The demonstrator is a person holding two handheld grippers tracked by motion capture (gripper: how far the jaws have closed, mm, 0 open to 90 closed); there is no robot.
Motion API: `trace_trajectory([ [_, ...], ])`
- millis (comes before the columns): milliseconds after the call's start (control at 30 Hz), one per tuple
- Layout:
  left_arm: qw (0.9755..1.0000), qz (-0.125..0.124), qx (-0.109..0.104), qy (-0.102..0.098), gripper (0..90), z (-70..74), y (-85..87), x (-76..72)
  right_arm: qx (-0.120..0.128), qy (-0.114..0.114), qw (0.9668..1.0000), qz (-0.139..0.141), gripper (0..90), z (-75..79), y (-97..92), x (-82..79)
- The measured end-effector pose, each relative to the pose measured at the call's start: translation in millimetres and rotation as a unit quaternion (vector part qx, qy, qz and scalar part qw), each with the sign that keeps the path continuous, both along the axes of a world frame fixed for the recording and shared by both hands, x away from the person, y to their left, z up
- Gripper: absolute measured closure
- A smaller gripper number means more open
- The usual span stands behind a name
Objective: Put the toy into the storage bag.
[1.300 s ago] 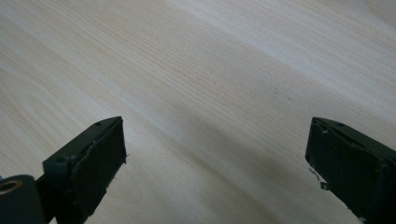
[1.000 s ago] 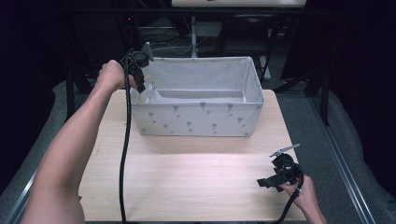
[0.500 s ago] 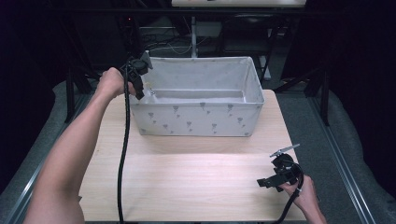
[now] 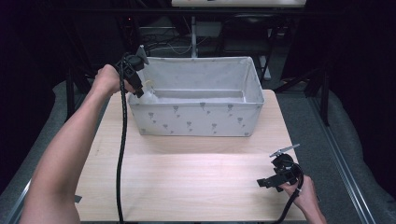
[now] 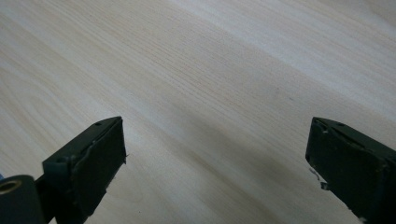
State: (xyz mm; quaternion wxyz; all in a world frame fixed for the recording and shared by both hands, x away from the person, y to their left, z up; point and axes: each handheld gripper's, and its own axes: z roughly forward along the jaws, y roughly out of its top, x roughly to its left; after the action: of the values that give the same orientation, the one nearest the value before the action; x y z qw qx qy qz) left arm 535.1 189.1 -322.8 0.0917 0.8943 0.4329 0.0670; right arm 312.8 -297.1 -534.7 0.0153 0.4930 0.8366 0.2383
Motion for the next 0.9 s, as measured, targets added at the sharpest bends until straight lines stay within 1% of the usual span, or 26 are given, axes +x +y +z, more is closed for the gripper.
trace_trajectory([
  [100, 0.9998, -0.001, -0.009, -0.019, 47.8, 11.8, 0.6, -7.4, 0.001, -0.002, 1.0000, 0.000, 4.5, -0.3, 0.0, 0.0],
  [167, 0.9995, -0.003, -0.012, -0.029, 40.5, 21.6, 1.0, -13.4, 0.000, -0.001, 1.0000, 0.001, 4.5, -0.2, 0.1, 0.1],
  [200, 0.9994, -0.004, -0.013, -0.033, 37.2, 25.7, 1.2, -16.3, -0.008, 0.000, 1.0000, 0.005, 4.5, 0.3, -0.3, 0.4],
  [300, 0.9990, -0.009, -0.016, -0.042, 29.3, 35.8, 1.6, -25.1, -0.007, 0.001, 1.0000, 0.005, 4.5, 0.5, 0.0, 0.4],
  [367, 0.9986, -0.013, -0.012, -0.049, 24.6, 41.9, 1.8, -32.2, -0.007, 0.000, 1.0000, 0.005, 4.5, 0.4, -0.1, 0.4],
  [400, 0.9984, -0.015, -0.014, -0.053, 22.0, 44.2, 2.1, -35.8, -0.007, 0.001, 1.0000, 0.005, 4.5, 0.5, 0.0, 0.4],
  [467, 0.9982, -0.019, -0.014, -0.055, 18.5, 48.9, 2.6, -44.0, -0.007, 0.001, 1.0000, 0.005, 4.5, 0.4, 0.1, 0.4],
  [533, 0.9979, -0.021, -0.018, -0.059, 16.1, 51.9, 2.8, -52.1, -0.007, 0.001, 1.0000, 0.005, 4.5, 0.4, 0.4, 0.4],
  [567, 0.9975, -0.025, -0.024, -0.062, 15.7, 53.3, 2.9, -56.6, -0.007, 0.002, 1.0000, 0.006, 4.5, 0.4, 0.4, 0.5],
  [633, 0.9971, -0.032, -0.018, -0.067, 14.5, 55.0, 2.4, -65.6, -0.007, 0.002, 1.0000, 0.005, 4.5, 0.3, 0.4, 0.5],
  [667, 0.9969, -0.035, -0.019, -0.068, 13.8, 54.9, 2.4, -69.1, -0.007, 0.002, 1.0000, 0.005, 4.5, 0.3, 0.4, 0.5],
  [700, 0.9966, -0.041, -0.018, -0.068, 12.7, 54.6, 2.6, -74.6, -0.007, 0.002, 1.0000, 0.005, 4.4, 0.3, 0.4, 0.5],
  [767, 0.9964, -0.043, -0.020, -0.071, 9.2, 53.1, 3.4, -83.1, -0.002, 0.000, 1.0000, 0.001, 4.5, 0.0, 0.8, 0.3],
  [867, 0.9959, -0.046, -0.024, -0.075, 5.4, 49.0, 7.9, -96.8, -0.003, -0.002, 1.0000, 0.000, 4.5, -0.1, 0.4, 0.0],
  [900, 0.9960, -0.048, -0.025, -0.072, 4.9, 46.0, 10.1, -102.1, -0.004, -0.002, 1.0000, 0.001, 4.4, 0.0, 0.1, 0.1],
])
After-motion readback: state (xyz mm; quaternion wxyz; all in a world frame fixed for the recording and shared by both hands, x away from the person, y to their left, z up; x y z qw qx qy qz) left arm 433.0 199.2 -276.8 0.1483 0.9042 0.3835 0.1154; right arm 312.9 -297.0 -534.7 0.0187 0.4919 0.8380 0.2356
